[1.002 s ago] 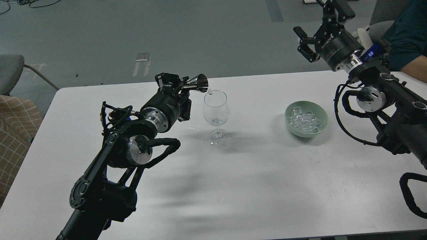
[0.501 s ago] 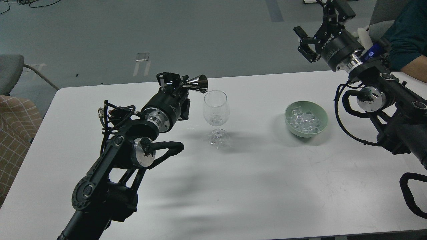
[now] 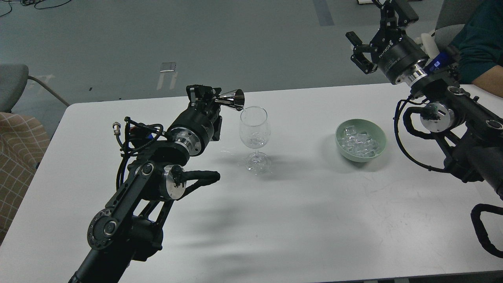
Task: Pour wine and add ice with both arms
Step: 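Tilt the jigger over the wine glass rim to pour, then bring the jigger back upright and lower it onto the table, then open the left gripper and withdraw it from the jigger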
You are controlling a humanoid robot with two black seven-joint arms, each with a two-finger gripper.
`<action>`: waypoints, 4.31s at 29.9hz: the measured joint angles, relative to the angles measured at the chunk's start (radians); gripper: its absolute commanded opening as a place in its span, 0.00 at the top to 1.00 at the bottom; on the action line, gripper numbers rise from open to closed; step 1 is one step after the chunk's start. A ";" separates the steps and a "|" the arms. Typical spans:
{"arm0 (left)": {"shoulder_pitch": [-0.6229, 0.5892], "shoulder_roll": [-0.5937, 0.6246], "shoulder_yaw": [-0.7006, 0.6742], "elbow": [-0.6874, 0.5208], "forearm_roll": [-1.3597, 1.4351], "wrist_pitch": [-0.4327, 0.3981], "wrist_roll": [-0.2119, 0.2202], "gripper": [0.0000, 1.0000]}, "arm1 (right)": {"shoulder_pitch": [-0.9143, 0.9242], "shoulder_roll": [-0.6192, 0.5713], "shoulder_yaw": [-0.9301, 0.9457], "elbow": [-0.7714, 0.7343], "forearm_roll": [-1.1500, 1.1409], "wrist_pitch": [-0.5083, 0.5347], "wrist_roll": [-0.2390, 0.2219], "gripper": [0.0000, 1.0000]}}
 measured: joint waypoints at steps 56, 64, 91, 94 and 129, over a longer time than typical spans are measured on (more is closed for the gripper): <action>0.055 0.000 -0.493 -0.014 -0.616 0.067 0.053 0.92 | -0.017 -0.003 0.002 0.002 0.000 0.000 0.000 0.00; 0.216 0.000 -0.593 0.044 -0.696 -0.157 0.049 0.89 | -0.018 0.001 0.001 0.002 0.000 -0.008 0.000 0.00; 0.252 0.000 -0.687 0.348 -0.735 -0.346 -0.045 0.64 | -0.018 0.001 0.000 0.001 -0.013 -0.014 0.000 0.00; 0.249 0.000 -0.687 0.353 -0.735 -0.346 -0.046 0.62 | -0.018 0.001 0.000 0.001 -0.014 -0.015 0.000 0.00; 0.288 0.000 -0.687 0.351 -0.753 -0.342 -0.020 0.02 | -0.025 -0.001 0.000 0.002 -0.020 -0.016 0.000 0.00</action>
